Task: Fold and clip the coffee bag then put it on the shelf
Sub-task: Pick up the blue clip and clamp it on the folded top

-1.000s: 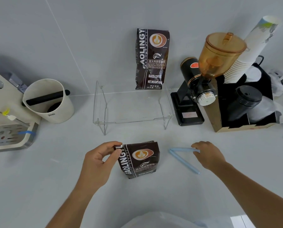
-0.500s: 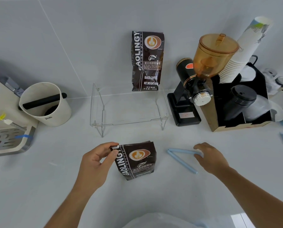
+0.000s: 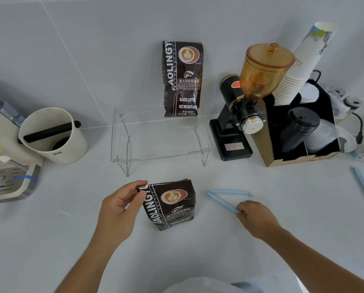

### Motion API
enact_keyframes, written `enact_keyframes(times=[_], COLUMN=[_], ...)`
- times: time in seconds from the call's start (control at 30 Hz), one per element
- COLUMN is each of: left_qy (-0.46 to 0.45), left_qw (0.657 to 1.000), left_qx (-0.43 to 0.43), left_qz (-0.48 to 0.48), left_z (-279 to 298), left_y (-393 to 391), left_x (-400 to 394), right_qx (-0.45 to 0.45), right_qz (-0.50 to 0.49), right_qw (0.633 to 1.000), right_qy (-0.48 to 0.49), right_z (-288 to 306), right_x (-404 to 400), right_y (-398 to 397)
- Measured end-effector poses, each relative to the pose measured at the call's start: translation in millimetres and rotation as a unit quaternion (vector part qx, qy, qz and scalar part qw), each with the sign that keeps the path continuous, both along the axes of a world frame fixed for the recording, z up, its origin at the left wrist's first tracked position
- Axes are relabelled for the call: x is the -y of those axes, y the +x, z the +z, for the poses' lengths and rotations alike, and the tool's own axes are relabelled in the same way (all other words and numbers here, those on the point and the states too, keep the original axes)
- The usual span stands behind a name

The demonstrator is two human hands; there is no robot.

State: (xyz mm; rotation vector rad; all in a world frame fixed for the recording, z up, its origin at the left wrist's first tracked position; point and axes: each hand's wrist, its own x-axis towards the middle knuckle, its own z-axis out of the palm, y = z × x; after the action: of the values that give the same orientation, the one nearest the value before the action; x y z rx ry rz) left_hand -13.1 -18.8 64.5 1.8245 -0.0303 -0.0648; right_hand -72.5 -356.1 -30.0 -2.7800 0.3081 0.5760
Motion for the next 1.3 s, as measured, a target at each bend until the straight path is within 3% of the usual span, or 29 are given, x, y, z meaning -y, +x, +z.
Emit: enact_keyframes(times=[0.37,0.67,0.9,1.3], left_qy=[-0.066,-0.085,-0.082,-0.154], left_qw=[0.997,0.996,0.996,0.987], left_qx=[-0.015,-0.008,-0.007,-0.005], left_qz=[0.021,0.029,0.041,0.053], left_z=[0,1,0,0], left_y=[1,9,17,16], left_x=[4,9,15,8], right_qx=[0.223,0.318,0.336,0.293], right_qz=[0.028,0.080,0.144,0.238], right_qw=[0.968,0.926,0.912,0.905], right_qy=[0.114,0.184,0.187,0.194], right_z=[53,121,138,146], right_x=[-16,-49,-72,-105], right_y=[1,9,34,52])
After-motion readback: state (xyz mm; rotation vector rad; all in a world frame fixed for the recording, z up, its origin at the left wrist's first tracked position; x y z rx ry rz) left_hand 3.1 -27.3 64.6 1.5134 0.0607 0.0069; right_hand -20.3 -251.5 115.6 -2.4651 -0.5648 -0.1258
